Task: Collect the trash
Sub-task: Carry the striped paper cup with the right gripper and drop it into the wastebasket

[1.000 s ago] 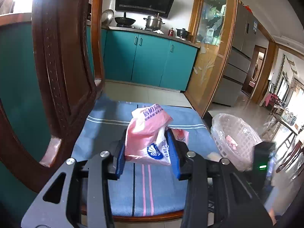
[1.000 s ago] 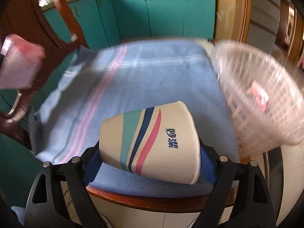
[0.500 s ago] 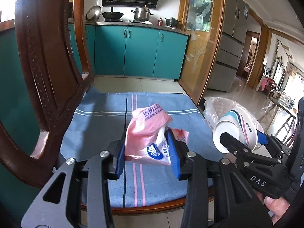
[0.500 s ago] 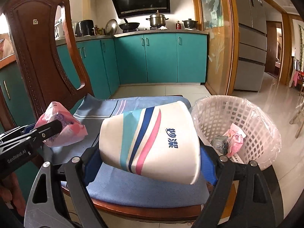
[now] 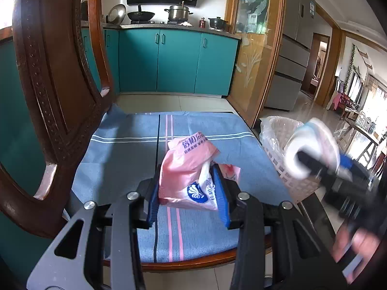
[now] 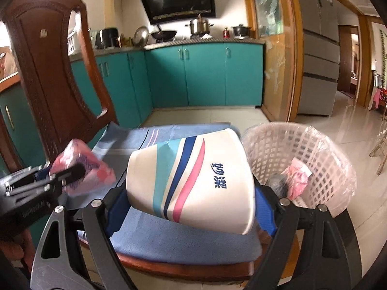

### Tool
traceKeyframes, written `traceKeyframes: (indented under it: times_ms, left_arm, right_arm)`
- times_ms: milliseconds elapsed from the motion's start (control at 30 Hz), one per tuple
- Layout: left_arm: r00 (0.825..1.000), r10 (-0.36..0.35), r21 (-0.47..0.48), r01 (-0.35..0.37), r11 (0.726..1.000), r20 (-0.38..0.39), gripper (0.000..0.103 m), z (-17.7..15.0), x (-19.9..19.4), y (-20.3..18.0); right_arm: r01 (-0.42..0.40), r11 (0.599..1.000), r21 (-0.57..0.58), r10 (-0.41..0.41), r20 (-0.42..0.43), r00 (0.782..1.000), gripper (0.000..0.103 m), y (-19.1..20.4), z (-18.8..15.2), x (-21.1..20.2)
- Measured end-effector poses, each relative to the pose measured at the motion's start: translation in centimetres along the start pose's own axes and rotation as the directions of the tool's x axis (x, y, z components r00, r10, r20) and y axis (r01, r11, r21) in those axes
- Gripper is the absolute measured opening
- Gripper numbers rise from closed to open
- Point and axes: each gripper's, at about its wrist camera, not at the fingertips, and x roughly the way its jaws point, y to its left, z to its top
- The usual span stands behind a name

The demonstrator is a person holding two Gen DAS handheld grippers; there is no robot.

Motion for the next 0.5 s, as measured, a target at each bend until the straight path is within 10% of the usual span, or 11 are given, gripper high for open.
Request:
traceKeyframes:
  times_ms: [167, 300, 500]
  left_arm:
    - [1.0, -0.002, 0.006, 0.002, 1.0, -0.01, 0.04, -0.1, 0.3, -0.3]
    - [1.0, -0.013, 0.015, 0.014, 1.0, -0.028, 0.04, -0.4, 0.9, -0.8]
    - [0.997, -0.054, 0.039, 0.056, 0.998, -0.05, 0.04, -0.7, 1.8, -2.9]
  right_arm:
    - [0.143, 0.977, 0.156, -0.153, 0.056, 0.987, 0.085, -7.1, 2.9, 0.7]
    - [0.222, 0.948, 0.228, -0.204, -0.099, 0.974, 0.086, -11.9, 2.8, 4.2]
    - [0.195, 0.95, 0.245, -0.188, -0.052, 0.981, 0.093, -12.5, 2.6, 2.0]
